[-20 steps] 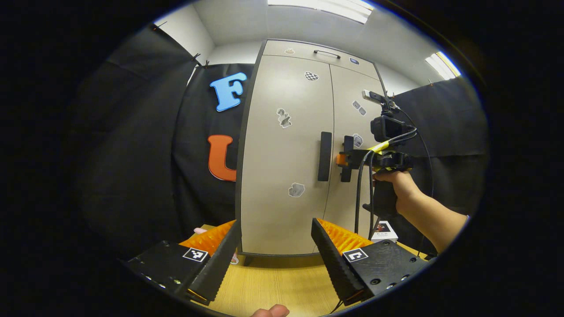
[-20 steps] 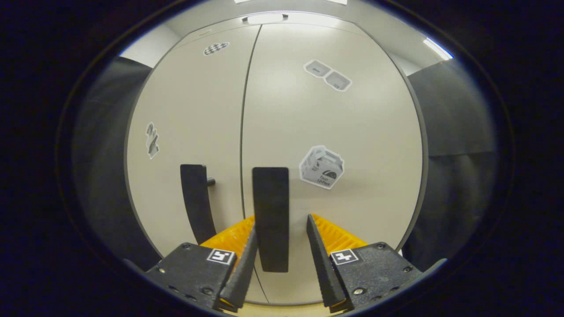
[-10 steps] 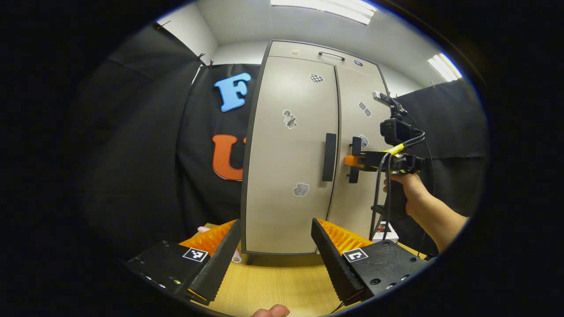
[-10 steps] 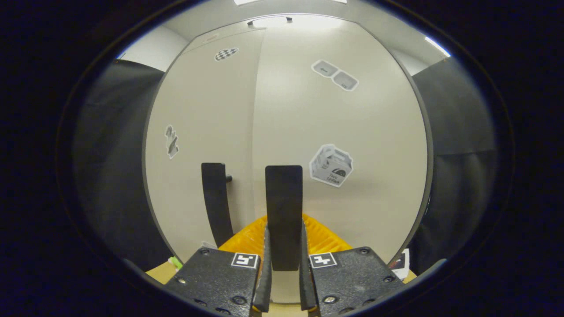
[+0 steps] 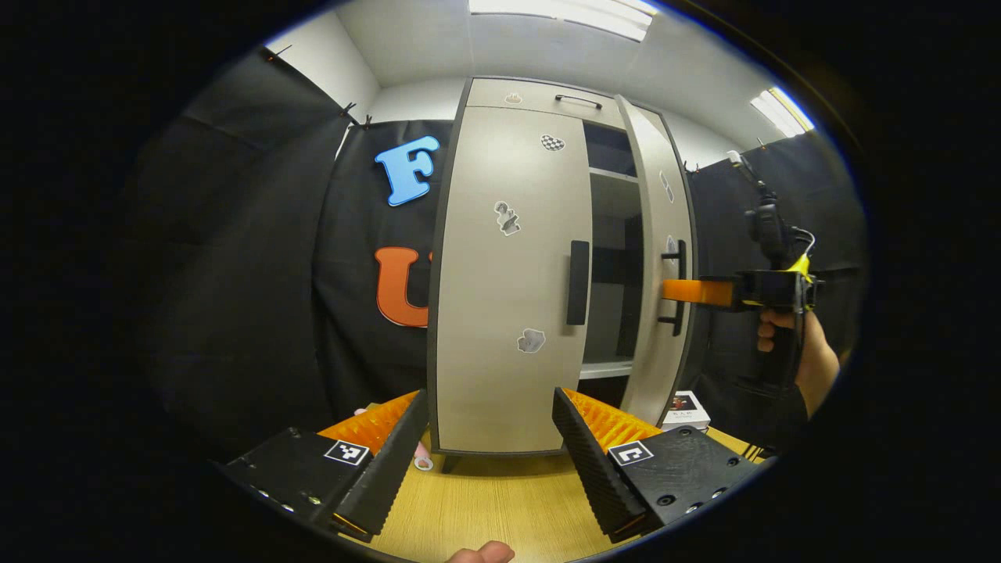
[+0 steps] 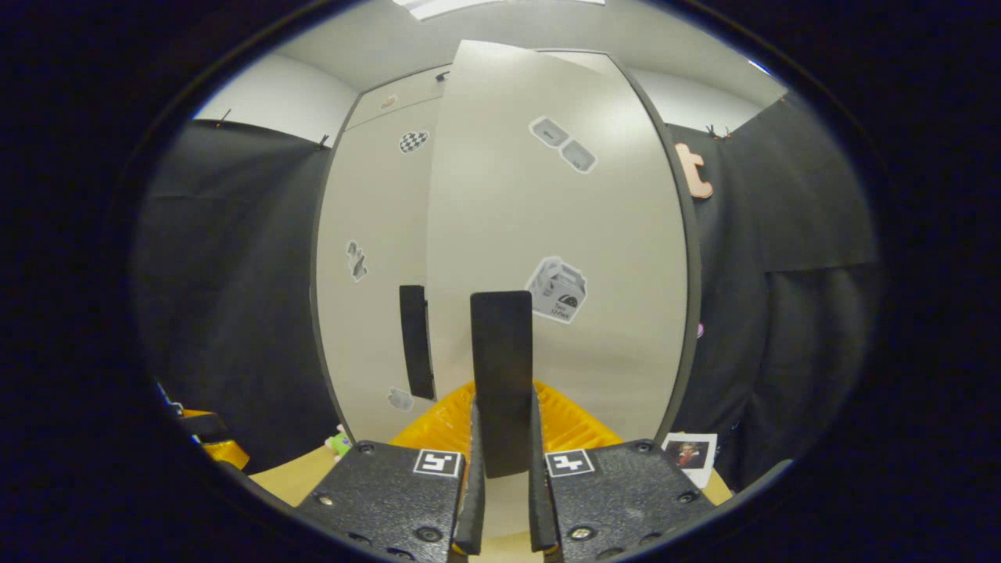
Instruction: Open the right door of the double-door shoe cabinet with the right hand, and open the left door with the left hand.
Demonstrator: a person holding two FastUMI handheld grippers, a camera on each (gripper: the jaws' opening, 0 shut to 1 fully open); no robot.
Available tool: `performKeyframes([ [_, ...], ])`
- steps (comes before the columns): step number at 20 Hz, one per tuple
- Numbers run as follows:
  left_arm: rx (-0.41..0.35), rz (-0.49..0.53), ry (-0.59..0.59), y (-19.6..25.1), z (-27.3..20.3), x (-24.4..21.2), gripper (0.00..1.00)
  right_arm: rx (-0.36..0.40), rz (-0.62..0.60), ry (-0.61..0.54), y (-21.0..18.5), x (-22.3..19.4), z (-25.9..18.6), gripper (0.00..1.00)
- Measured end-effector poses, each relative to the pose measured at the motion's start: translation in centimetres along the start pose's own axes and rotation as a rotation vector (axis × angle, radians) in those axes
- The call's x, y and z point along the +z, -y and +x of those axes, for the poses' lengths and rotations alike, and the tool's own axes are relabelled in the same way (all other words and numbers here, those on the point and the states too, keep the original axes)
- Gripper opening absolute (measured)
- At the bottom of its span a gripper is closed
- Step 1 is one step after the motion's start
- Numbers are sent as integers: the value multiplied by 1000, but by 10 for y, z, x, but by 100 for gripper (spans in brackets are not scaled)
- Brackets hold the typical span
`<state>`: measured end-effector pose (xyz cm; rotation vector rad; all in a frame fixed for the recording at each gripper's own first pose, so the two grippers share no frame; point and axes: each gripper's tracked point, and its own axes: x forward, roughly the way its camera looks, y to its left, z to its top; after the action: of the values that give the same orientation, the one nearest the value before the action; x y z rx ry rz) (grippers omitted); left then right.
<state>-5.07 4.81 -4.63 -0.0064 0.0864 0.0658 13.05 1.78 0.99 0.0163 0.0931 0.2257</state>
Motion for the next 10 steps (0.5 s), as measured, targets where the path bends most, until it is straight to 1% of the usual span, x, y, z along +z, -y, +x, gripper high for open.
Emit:
performKeyframes([
  [3,0,0,6,4,-1,3,95,-9,-2,-5,18,-2,-27,26],
  [7,-16,-4,14,12,8,1,95,-43,-22,-12,50,-4,-62,26],
  [8,-21,-4,15,14,9,3,95,-52,-29,-14,58,-5,-70,24],
  [9,-24,-6,14,17,12,3,95,-64,-33,-15,67,-5,-76,26],
  [10,-27,-11,12,19,16,3,95,-75,-36,-24,73,-7,-82,25],
])
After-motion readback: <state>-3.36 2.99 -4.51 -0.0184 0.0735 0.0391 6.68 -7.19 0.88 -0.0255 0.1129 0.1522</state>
